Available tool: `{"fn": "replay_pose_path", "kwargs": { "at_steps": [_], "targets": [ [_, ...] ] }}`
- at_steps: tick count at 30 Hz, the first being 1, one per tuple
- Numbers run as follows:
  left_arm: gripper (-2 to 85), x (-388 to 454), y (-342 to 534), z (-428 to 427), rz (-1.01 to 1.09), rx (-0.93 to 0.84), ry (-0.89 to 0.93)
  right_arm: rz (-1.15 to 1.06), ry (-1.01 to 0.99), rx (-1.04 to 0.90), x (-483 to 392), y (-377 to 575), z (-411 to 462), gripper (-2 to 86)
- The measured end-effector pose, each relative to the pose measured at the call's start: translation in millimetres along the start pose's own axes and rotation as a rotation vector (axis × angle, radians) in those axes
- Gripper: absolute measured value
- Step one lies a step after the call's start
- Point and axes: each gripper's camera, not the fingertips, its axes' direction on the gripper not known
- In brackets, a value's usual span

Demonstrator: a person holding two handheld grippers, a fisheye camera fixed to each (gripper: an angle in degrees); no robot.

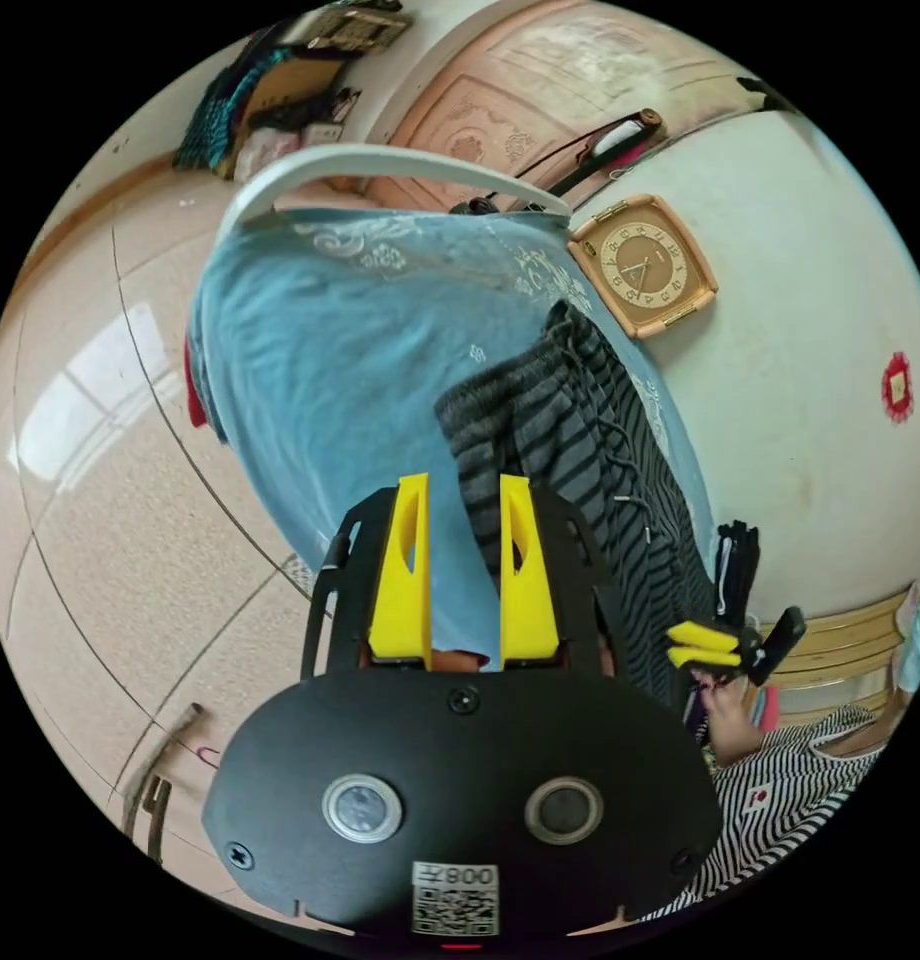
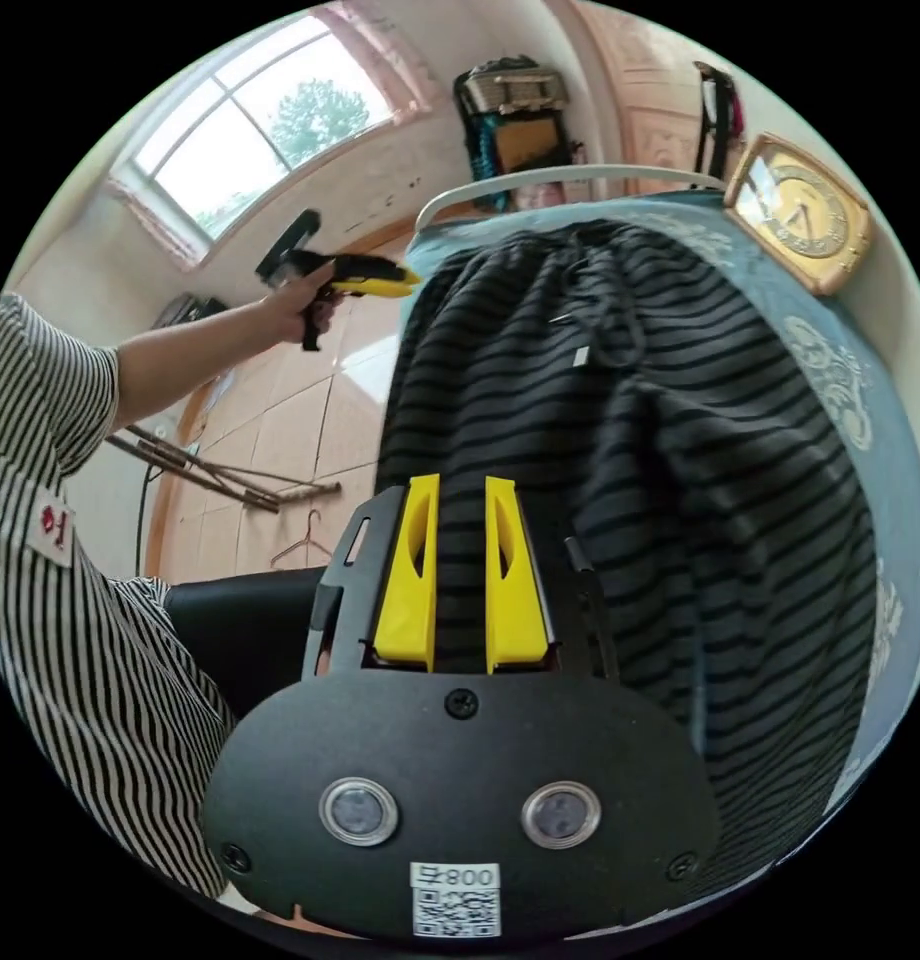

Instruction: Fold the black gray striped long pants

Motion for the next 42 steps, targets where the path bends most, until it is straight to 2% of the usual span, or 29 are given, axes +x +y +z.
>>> {"fn": "replay_pose_path", "kwargs": {
  "at_steps": [2, 4, 9, 13, 18, 21, 24, 26, 28, 32, 33, 37, 40, 42],
  "targets": [
    [9.0, -4.5, 1.8, 12.5, -0.021, -0.022, 0.051, -0.043, 0.005, -0.126, -33.8, -9.0, 33.7, 8.3],
    [5.9, -3.1, 1.9, 18.2, 0.004, -0.044, -0.03, -0.055, 0.075, -0.198, -47.1, -13.1, 54.2, 8.1],
    [2.8, 8.5, 7.5, -4.2, 0.049, -0.01, 0.017, -0.112, 0.165, -0.237, -68.4, -25.2, 58.3, 3.2],
    [2.3, 15.0, 21.3, -30.4, 0.07, 0.055, 0.016, -0.11, 0.07, -0.219, -84.4, -32.5, 50.4, 1.5],
    [2.3, 10.2, 29.9, -7.9, -0.013, -0.037, -0.106, -0.037, 0.029, -0.25, -83.8, -30.1, 76.8, 1.1],
    [2.0, 26.3, 40.5, -18.1, -0.003, 0.049, -0.111, 0.046, -0.055, -0.189, -74.3, -27.0, 57.6, 0.9],
    [1.4, 60.5, 53.6, -26.0, 0.091, 0.09, -0.115, 0.128, -0.029, -0.078, -63.5, -8.2, 23.3, 0.5],
    [1.1, 89.9, 61.7, -18.9, 0.205, 0.051, -0.053, 0.211, 0.085, -0.044, -53.1, 14.6, 3.3, 0.3],
    [0.6, 131.6, 73.6, 2.7, 0.344, -0.034, -0.103, 0.253, 0.184, -0.083, -48.5, 32.0, 0.9, 0.3],
    [0.4, 169.7, 86.8, 58.7, 0.461, -0.264, -0.268, 0.288, 0.335, -0.324, -49.1, 64.3, 46.2, 0.2],
    [0.3, 179.8, 91.5, 59.2, 0.51, -0.197, -0.28, 0.277, 0.356, -0.271, -54.2, 67.3, 44.7, 0.2],
    [0.2, 211.4, 89.7, 51.8, 0.494, -0.246, -0.3, 0.246, 0.437, -0.242, -72.6, 75.9, 50.8, 0.2],
    [0.1, 253.8, 100.0, 41.4, 0.573, -0.202, -0.17, 0.293, 0.379, -0.253, -71.5, 75.8, 43.7, 0.1],
    [0.1, 285.4, 105.6, 46.9, 0.633, -0.2, -0.102, 0.323, 0.373, -0.179, -69.8, 77.9, 32.6, 0.1]
  ]
}}
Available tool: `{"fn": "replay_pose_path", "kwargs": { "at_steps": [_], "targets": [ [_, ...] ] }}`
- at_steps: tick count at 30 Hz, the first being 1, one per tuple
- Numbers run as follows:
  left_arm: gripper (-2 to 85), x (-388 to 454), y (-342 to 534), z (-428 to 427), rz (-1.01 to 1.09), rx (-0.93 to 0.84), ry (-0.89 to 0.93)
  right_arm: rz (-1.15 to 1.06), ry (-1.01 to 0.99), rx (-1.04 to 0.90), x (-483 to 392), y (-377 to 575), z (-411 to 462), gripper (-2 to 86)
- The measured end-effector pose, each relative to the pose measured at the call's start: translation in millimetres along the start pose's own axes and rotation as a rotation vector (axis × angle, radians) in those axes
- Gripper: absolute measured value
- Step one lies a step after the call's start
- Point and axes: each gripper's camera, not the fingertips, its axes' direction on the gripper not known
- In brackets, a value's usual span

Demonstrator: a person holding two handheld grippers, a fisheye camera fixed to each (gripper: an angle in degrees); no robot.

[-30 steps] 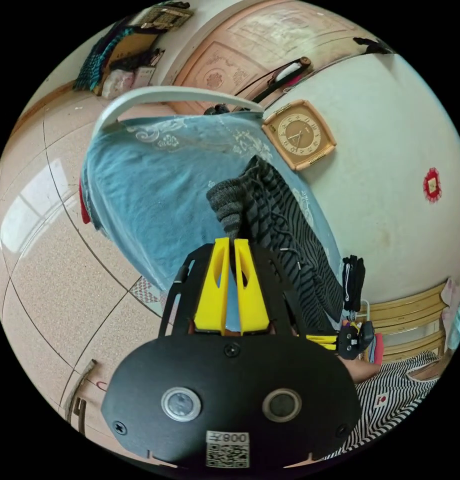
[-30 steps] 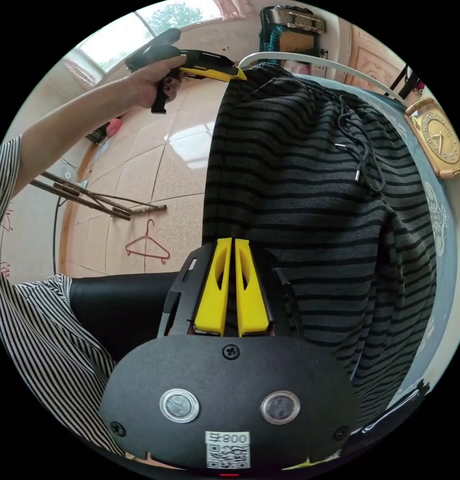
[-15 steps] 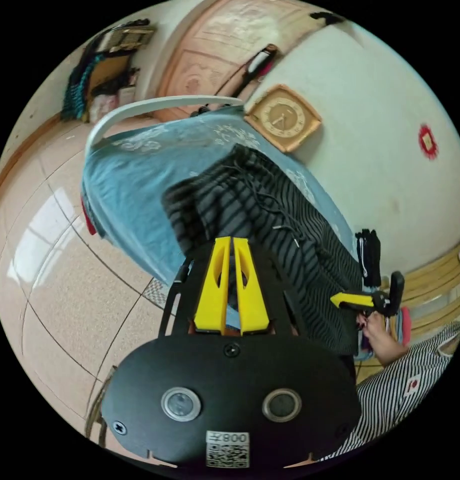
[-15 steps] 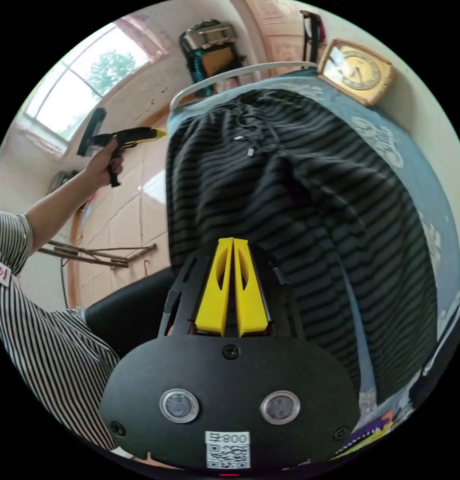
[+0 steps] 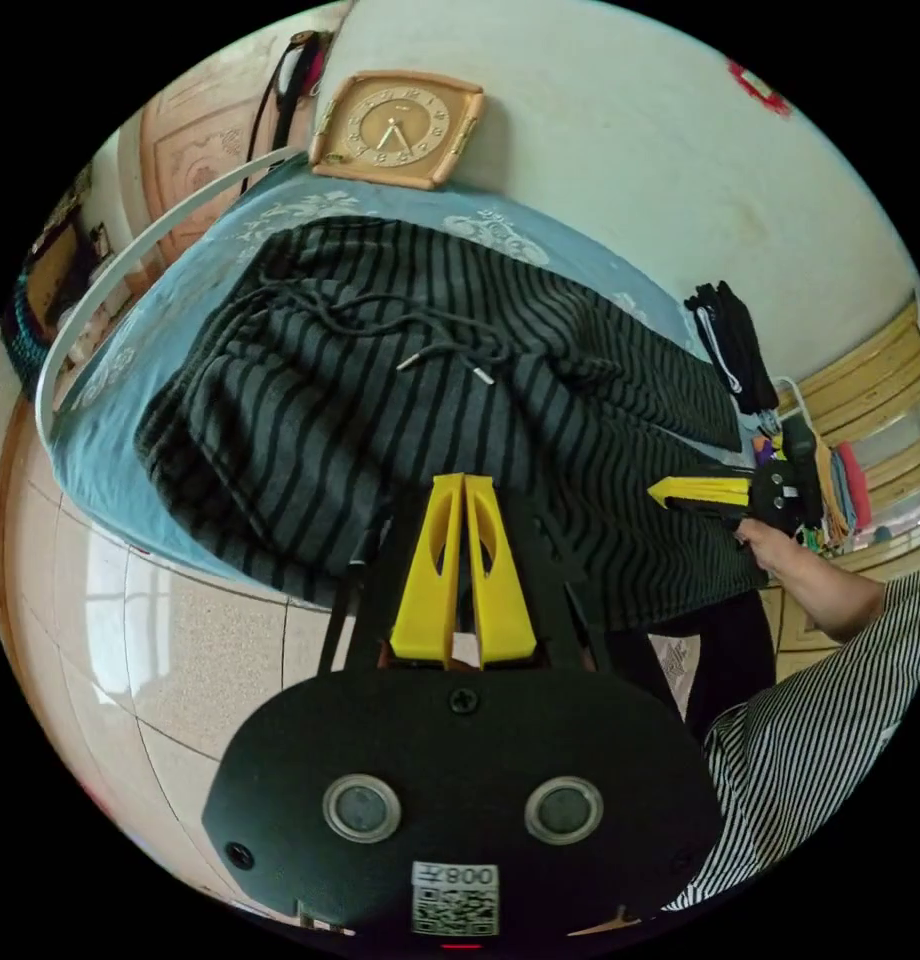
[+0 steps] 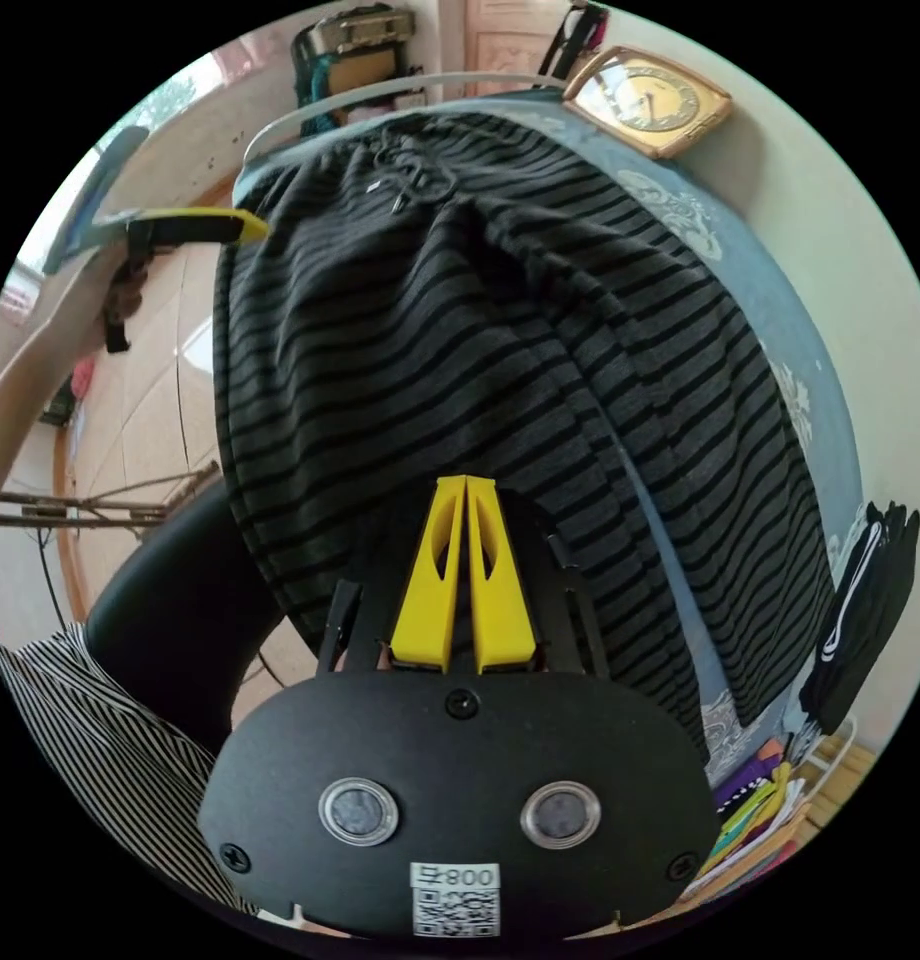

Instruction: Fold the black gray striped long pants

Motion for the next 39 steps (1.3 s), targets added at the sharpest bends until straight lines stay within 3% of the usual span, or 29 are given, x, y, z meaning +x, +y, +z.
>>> {"fn": "replay_pose_path", "kwargs": {
  "at_steps": [10, 19, 25, 31, 36, 39],
  "targets": [
    [0.2, 98.8, -112.9, 80.6, 0.122, -0.157, -0.051, 0.14, 0.037, 0.096, 70.3, -20.2, 12.1, 0.1],
    [0.2, 139.8, -131.8, 43.9, 0.118, -0.029, -0.003, 0.184, 0.01, 0.07, 122.3, -28.3, 41.6, 0.2],
    [0.2, 185.1, -133.9, 32.6, 0.201, -0.014, 0.018, 0.114, -0.086, 0.171, 99.3, 15.8, 36.3, 0.6],
    [0.4, 219.5, -153.9, 49.9, 0.264, -0.146, -0.021, 0.056, -0.096, 0.1, 98.5, 20.5, 71.0, 2.0],
    [1.1, 249.2, -169.1, 26.4, 0.298, -0.041, 0.031, -0.014, -0.096, 0.096, 107.9, 23.3, 81.3, 1.0],
    [2.2, 274.7, -183.7, 36.9, 0.406, -0.126, -0.009, 0.014, -0.082, 0.097, 115.2, 25.5, 87.1, 0.3]
  ]
}}
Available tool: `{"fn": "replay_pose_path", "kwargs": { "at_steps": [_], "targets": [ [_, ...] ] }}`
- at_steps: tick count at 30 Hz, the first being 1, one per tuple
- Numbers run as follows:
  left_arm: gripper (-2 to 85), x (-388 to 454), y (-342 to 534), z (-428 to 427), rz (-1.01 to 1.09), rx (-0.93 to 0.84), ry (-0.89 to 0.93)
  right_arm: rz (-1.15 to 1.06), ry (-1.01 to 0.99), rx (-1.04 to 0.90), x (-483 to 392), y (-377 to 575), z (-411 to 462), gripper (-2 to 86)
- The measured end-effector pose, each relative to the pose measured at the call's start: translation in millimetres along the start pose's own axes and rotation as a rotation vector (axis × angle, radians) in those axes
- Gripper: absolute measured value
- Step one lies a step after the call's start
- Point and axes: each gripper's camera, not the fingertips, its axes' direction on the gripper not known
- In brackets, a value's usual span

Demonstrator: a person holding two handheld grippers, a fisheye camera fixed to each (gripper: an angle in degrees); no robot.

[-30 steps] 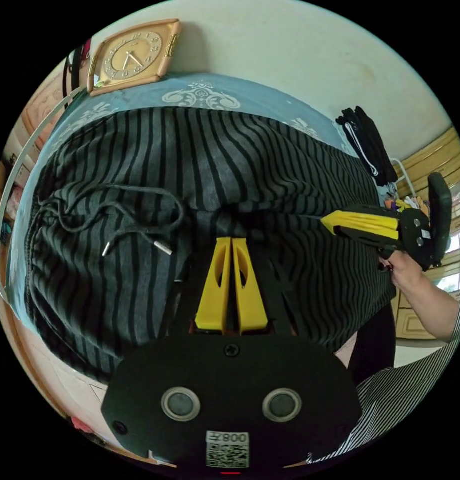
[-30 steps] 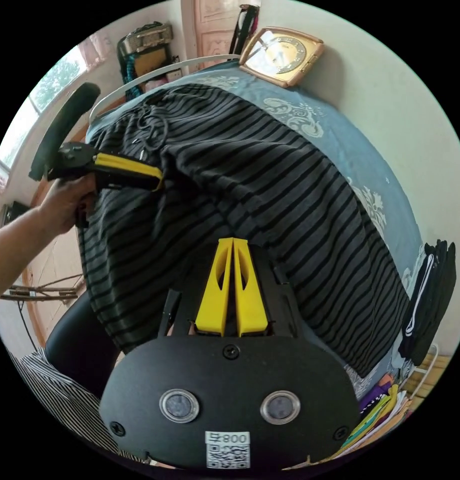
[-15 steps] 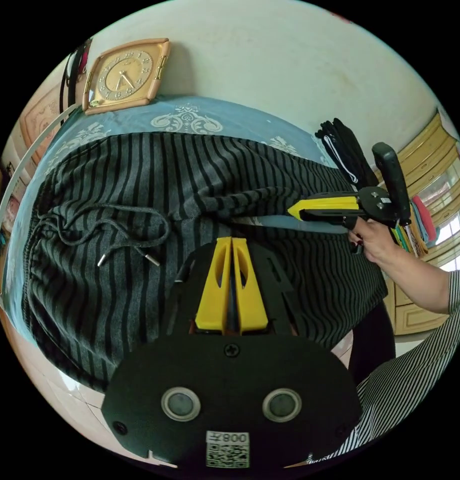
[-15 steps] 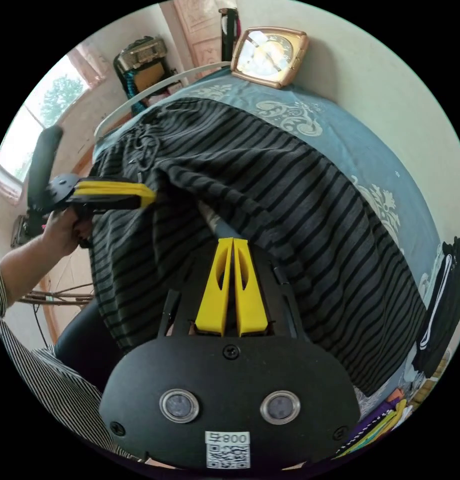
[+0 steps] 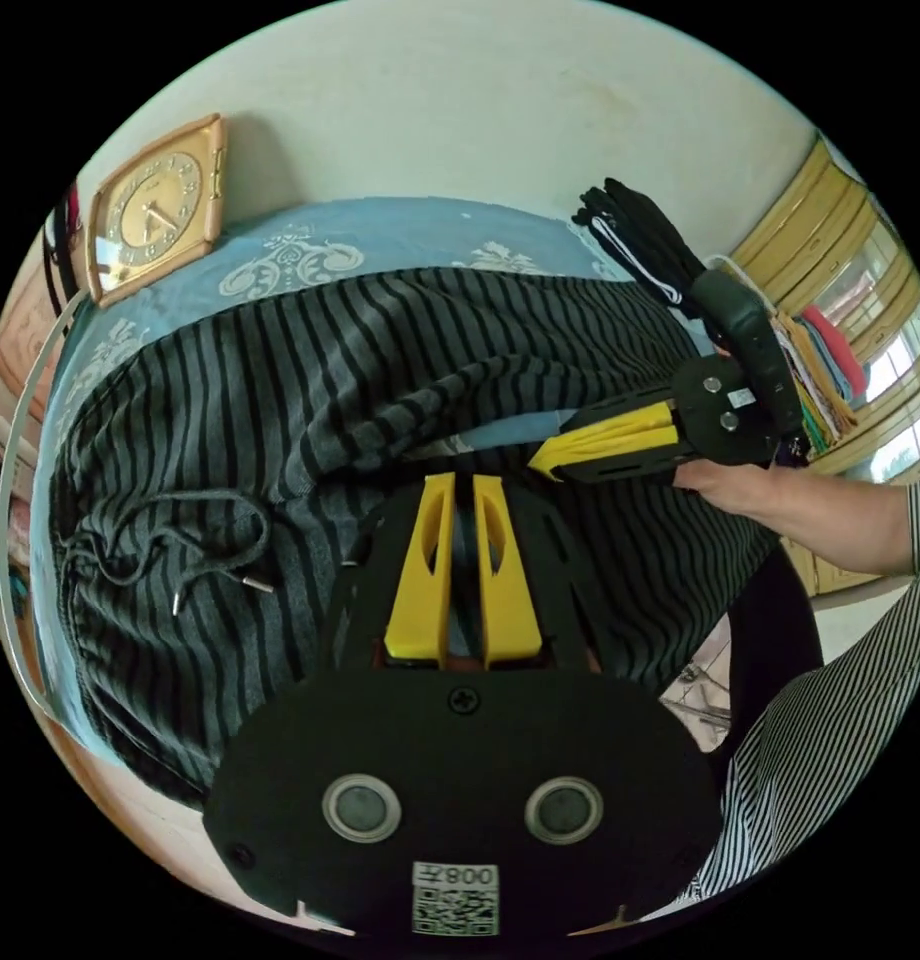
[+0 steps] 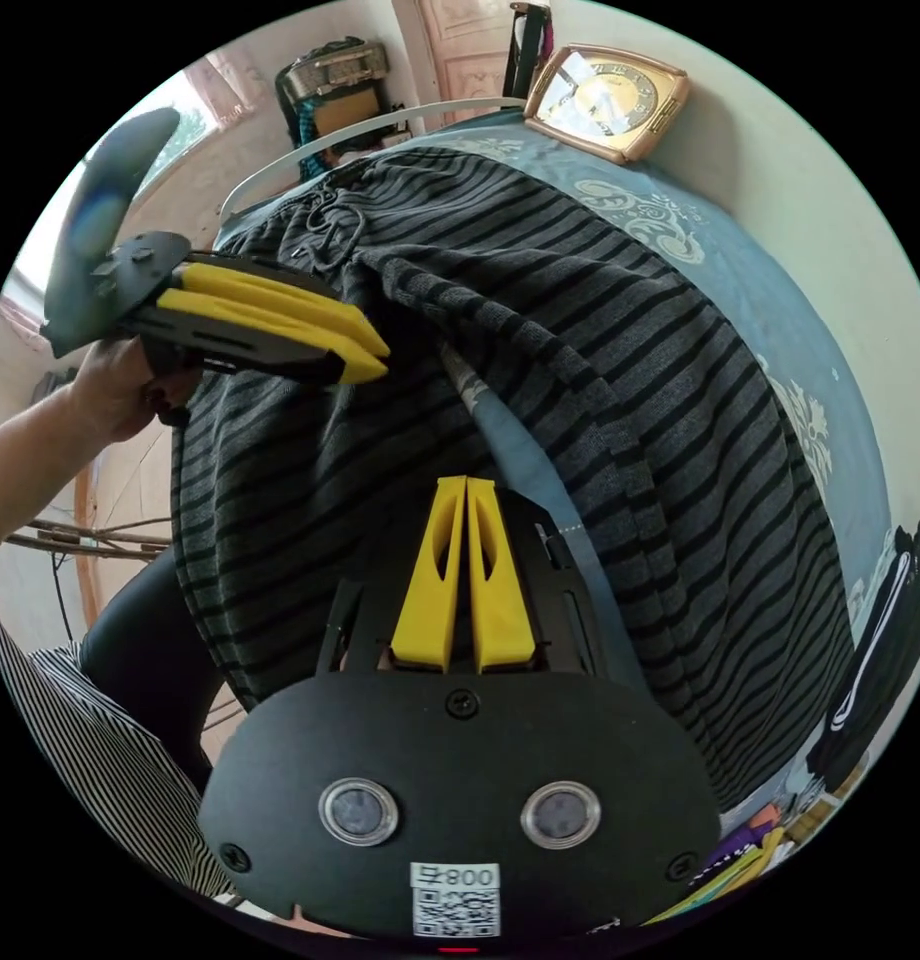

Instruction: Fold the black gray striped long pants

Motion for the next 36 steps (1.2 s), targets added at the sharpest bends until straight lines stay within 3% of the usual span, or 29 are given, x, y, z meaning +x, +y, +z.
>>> {"fn": "replay_pose_path", "kwargs": {
  "at_steps": [3, 11, 17, 26, 31, 36],
  "targets": [
    [2.1, 9.6, -17.0, 16.9, 0.066, -0.1, -0.057, 0.009, 0.04, 0.001, 8.4, 2.1, 1.9, 0.1],
    [0.3, 26.5, -50.0, 12.6, 0.119, -0.102, -0.116, 0.066, -0.048, 0.038, 45.2, 21.9, 2.7, 0.3],
    [2.0, 23.1, -59.4, 2.8, 0.107, -0.122, -0.036, 0.038, 0.004, 0.067, 53.3, 41.5, 5.5, 4.2],
    [0.9, 36.4, -79.4, 9.5, 0.308, -0.223, -0.118, -0.011, -0.005, 0.004, 75.4, 41.6, 30.0, 3.3],
    [0.0, 18.1, -82.4, -17.8, 0.177, -0.052, -0.069, 0.085, -0.045, 0.081, 101.8, 46.1, 8.4, 1.9],
    [0.0, 0.4, -85.2, -14.5, 0.128, -0.023, -0.052, 0.141, -0.092, 0.083, 130.3, 46.0, 8.9, 1.7]
  ]
}}
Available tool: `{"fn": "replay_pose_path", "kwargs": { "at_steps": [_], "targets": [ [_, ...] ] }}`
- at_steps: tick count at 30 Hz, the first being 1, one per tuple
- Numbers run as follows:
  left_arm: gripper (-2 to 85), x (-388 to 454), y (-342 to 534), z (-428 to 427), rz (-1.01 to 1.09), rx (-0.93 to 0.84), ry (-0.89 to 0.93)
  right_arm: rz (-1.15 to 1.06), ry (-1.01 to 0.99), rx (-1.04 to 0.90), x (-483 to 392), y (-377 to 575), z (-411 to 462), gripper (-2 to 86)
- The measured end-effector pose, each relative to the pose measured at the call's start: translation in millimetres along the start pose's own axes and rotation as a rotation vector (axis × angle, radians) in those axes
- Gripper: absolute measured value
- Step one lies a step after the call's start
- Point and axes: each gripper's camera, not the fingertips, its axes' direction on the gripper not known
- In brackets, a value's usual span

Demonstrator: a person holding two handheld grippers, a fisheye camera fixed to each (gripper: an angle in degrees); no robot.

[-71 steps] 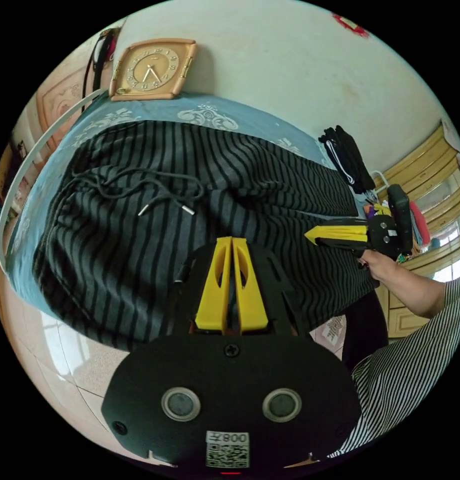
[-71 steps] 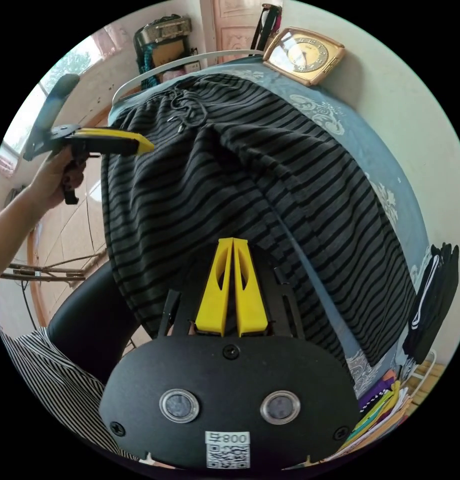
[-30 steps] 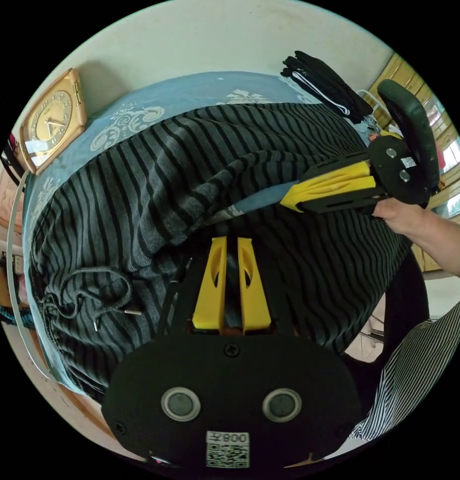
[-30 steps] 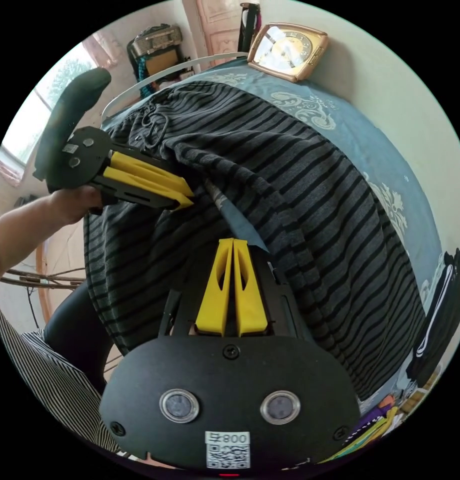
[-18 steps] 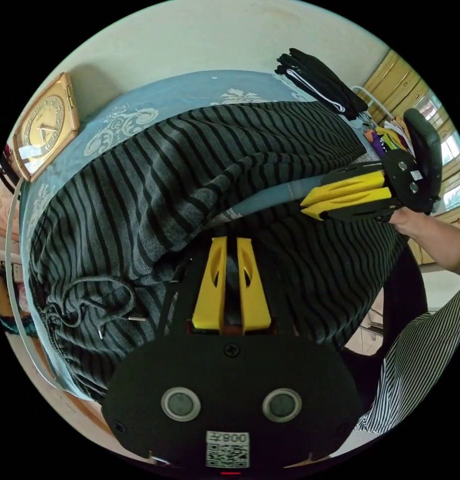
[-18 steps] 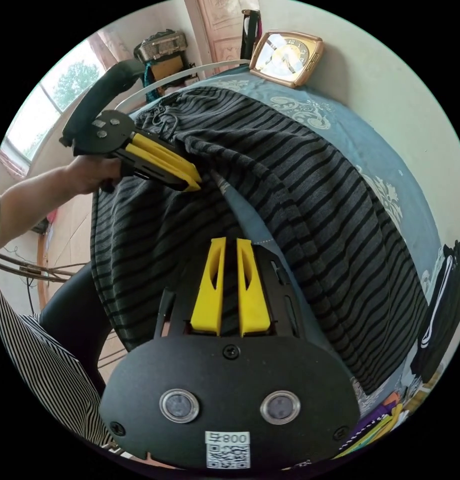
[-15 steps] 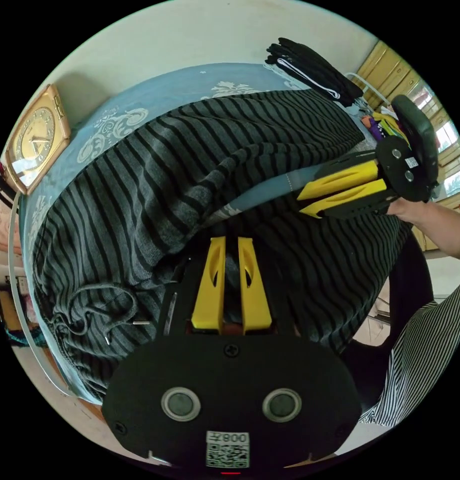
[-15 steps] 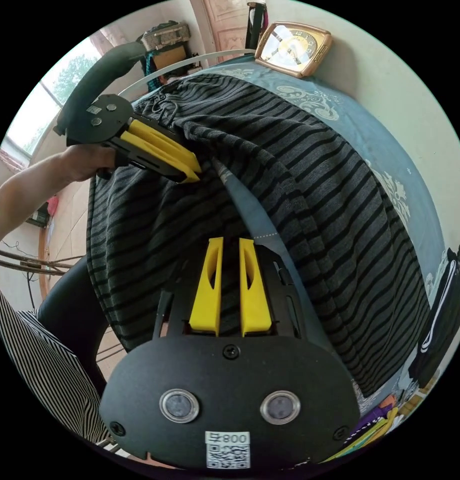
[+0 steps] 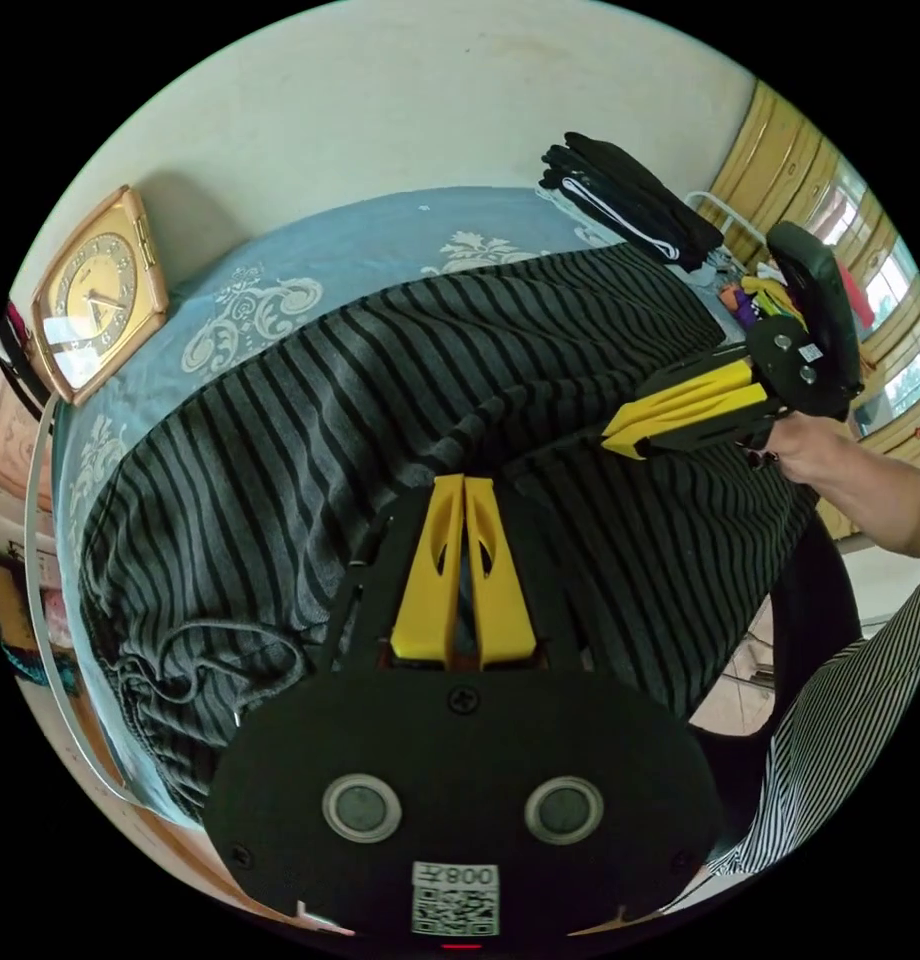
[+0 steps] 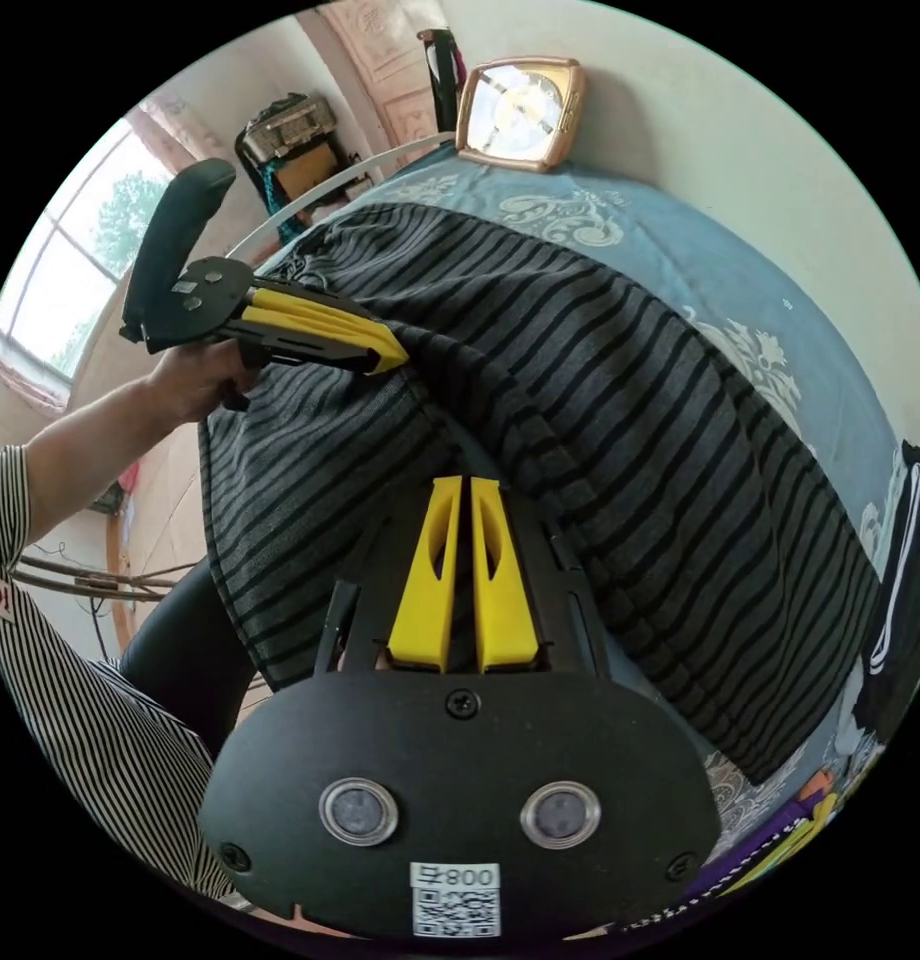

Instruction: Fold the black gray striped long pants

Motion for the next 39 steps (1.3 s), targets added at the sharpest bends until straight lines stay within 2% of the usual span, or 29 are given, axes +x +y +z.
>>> {"fn": "replay_pose_path", "kwargs": {
  "at_steps": [3, 7, 11, 16, 18, 19, 23, 27, 29, 31, 34, 36, 39],
  "targets": [
    [0.0, -7.8, 11.7, 1.5, -0.051, 0.014, -0.009, 0.017, -0.028, -0.085, 12.3, -5.1, 20.3, 1.8],
    [0.1, -14.5, 37.8, -7.0, -0.109, 0.099, 0.023, 0.066, -0.087, -0.002, 26.3, 2.7, 3.2, 1.2],
    [0.1, -22.7, 49.3, 19.7, -0.12, -0.017, 0.005, 0.169, -0.025, 0.08, 42.2, 25.9, -26.1, 0.3],
    [0.1, -37.1, 63.8, 8.0, -0.167, 0.086, 0.018, 0.186, 0.051, 0.008, 43.2, 51.7, -30.7, 0.2],
    [0.1, -41.9, 67.3, 18.7, -0.172, 0.028, 0.005, 0.158, 0.084, -0.082, 40.8, 56.8, -11.8, 0.2],
    [0.1, -46.7, 70.2, 28.7, -0.167, -0.01, 0.017, 0.159, 0.101, 0.014, 38.6, 61.8, -15.9, 0.2],
    [0.1, -69.4, 80.8, 11.0, -0.23, 0.058, 0.066, 0.19, 0.102, -0.015, 40.6, 53.5, -23.3, 0.2],
    [0.2, -107.3, 106.1, -16.7, -0.362, 0.168, -0.09, 0.174, 0.124, -0.056, 37.7, 37.4, -37.1, 0.1],
    [0.2, -132.4, 116.0, -13.4, -0.432, 0.156, -0.09, 0.14, 0.117, 0.014, 33.1, 22.0, -52.7, 0.1],
    [0.2, -163.8, 124.4, 12.9, -0.491, 0.023, -0.048, 0.112, 0.118, 0.053, 31.1, 4.9, -61.2, 0.1],
    [0.3, -182.1, 131.8, 4.9, -0.521, 0.085, 0.042, 0.083, 0.133, 0.01, 35.6, -24.8, -54.5, 0.2],
    [0.5, -183.6, 136.5, -12.3, -0.494, 0.174, 0.032, 0.091, 0.1, -0.069, 42.0, -37.4, -45.5, 0.2],
    [0.9, -194.7, 145.0, -40.3, -0.44, 0.294, 0.03, 0.05, 0.035, -0.011, 38.1, -48.3, -63.6, 0.2]
  ]
}}
